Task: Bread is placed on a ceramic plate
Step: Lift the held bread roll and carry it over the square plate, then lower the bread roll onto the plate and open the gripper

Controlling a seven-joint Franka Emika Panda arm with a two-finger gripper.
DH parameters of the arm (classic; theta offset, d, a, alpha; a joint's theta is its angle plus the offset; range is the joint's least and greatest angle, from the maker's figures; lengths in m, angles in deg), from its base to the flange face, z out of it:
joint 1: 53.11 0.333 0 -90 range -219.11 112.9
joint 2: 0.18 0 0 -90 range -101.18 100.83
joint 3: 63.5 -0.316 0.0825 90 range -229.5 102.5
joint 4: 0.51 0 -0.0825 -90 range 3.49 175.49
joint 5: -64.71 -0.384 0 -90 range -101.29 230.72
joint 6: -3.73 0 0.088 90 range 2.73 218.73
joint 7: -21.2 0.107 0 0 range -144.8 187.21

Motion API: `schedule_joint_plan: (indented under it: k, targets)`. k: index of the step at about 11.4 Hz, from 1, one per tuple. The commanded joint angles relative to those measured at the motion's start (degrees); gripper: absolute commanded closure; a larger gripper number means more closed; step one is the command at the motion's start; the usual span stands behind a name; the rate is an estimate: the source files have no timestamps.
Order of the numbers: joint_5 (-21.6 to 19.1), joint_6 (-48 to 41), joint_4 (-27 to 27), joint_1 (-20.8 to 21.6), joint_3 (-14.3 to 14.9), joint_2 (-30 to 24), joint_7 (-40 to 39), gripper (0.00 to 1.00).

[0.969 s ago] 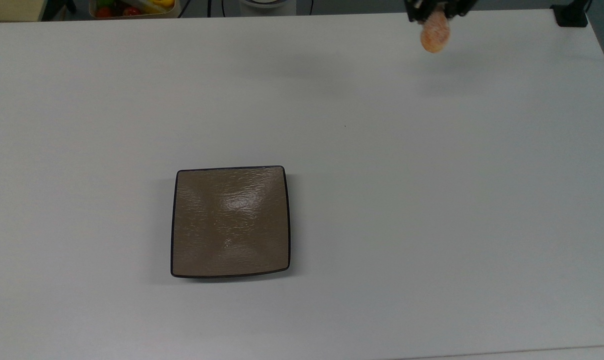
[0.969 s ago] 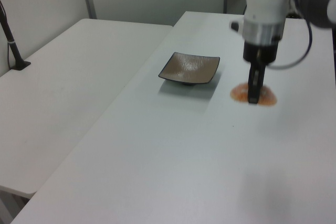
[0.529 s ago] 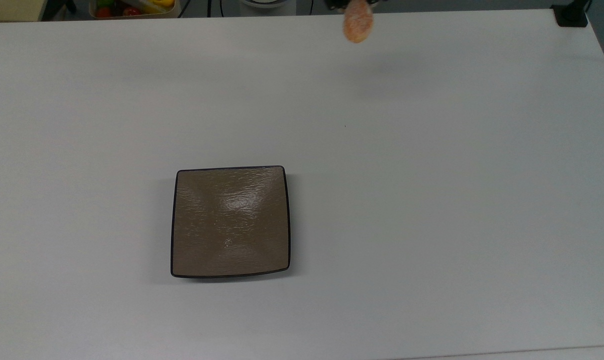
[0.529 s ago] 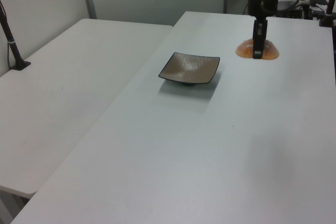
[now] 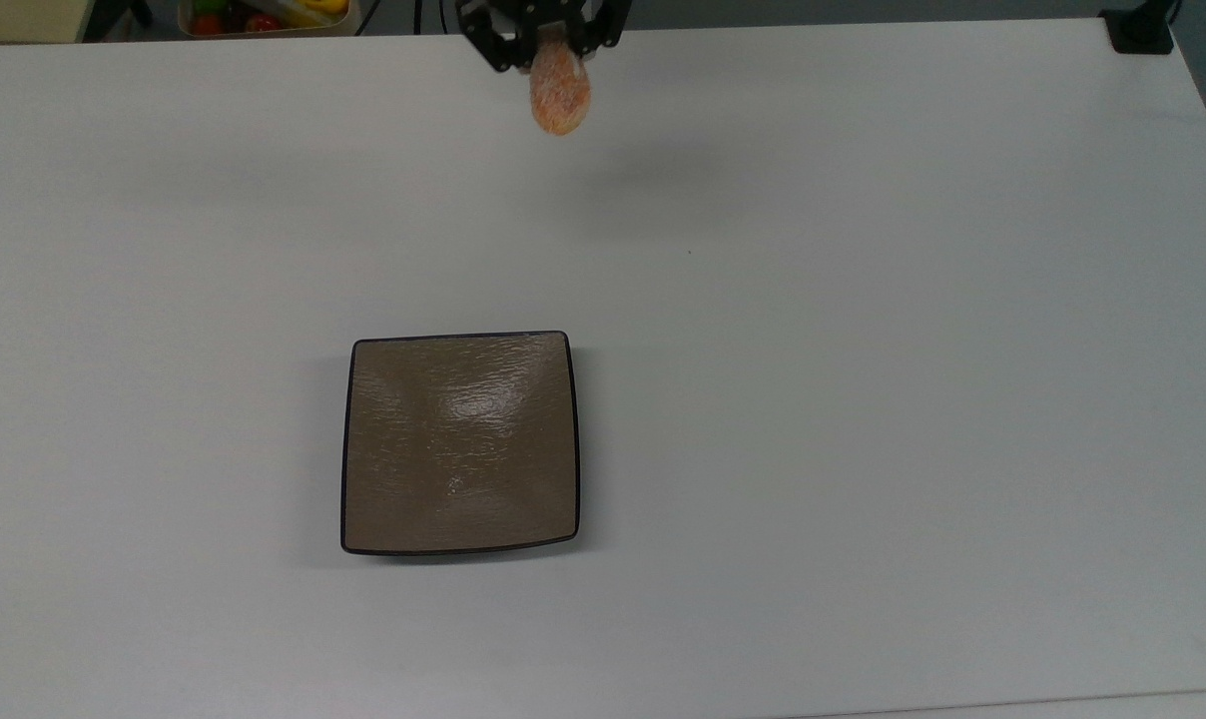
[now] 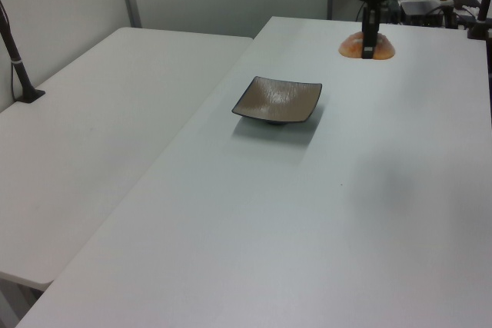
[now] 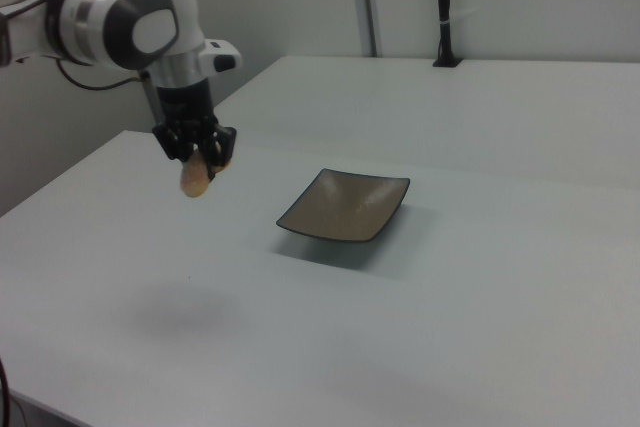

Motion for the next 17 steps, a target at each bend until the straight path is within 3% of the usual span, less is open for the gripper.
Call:
schedule_joint_plan:
  k: [1, 7, 10, 15, 17]
  targets:
    - [-0.97, 3.81, -7.85, 0.12, 2.88, 9.44, -6.66, 0.78]
    - [-1.05, 21.39, -13.64, -4.89, 2.98, 22.08, -14.85, 0.75]
    - [-1.06, 29.21, -16.29, -4.98, 2.98, 28.51, -14.77, 0.72]
    - [-1.06, 41.53, -16.29, -4.46, 2.72, 35.11, -14.24, 0.68]
    - [-1.06, 43.64, -16.21, -4.28, 2.54, 37.04, -14.06, 0.6]
